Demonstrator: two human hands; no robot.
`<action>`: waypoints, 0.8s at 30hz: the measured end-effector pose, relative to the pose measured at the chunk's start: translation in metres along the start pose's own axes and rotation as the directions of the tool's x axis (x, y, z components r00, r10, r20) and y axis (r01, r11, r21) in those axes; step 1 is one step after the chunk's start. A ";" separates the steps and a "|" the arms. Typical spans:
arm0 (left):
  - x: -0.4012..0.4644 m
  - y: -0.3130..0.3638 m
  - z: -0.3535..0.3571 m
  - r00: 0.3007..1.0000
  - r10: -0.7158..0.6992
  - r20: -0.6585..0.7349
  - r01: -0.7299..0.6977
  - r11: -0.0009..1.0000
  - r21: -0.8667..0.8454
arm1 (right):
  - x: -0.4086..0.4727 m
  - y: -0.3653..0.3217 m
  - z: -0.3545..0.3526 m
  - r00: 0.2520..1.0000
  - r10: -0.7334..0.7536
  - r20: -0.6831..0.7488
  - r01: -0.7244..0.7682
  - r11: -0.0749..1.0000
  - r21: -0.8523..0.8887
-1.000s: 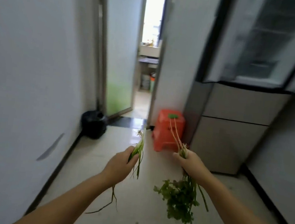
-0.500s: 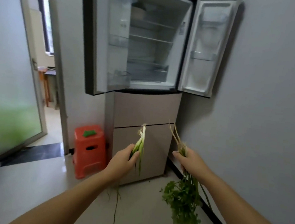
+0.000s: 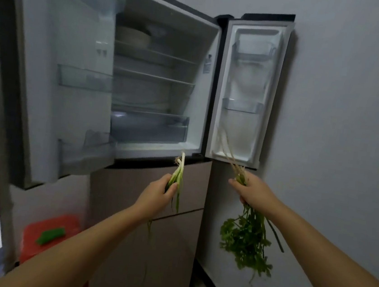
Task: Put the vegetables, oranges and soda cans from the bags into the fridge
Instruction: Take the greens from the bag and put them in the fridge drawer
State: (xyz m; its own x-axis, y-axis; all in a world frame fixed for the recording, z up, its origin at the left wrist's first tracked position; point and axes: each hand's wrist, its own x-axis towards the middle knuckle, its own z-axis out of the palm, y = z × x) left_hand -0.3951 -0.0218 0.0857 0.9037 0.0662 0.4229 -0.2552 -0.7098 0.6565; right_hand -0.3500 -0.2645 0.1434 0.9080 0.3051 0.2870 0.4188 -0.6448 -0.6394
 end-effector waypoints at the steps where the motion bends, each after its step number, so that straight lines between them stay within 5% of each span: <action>1: 0.020 -0.005 0.002 1.000 0.005 -0.010 -0.005 1.000 0.004 | 0.022 0.005 0.001 1.000 -0.006 -0.007 0.006 1.000 0.002; 16: 0.319 -0.129 -0.014 0.923 -0.083 -0.375 0.100 0.995 0.027 | 0.408 0.000 0.079 0.933 -0.345 0.104 0.354 0.932 -0.079; 24: 0.438 -0.199 -0.067 0.682 -0.123 -0.721 0.170 0.985 -0.007 | 0.595 -0.070 0.139 0.802 -0.583 0.129 0.588 0.734 -0.339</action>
State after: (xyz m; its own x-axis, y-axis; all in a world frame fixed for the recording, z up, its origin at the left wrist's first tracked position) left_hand 0.0289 0.1955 0.1818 0.4004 0.6379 0.6579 -0.1003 -0.6831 0.7234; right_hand 0.1591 0.0597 0.2600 0.4832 0.7111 0.5107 0.8448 -0.5319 -0.0587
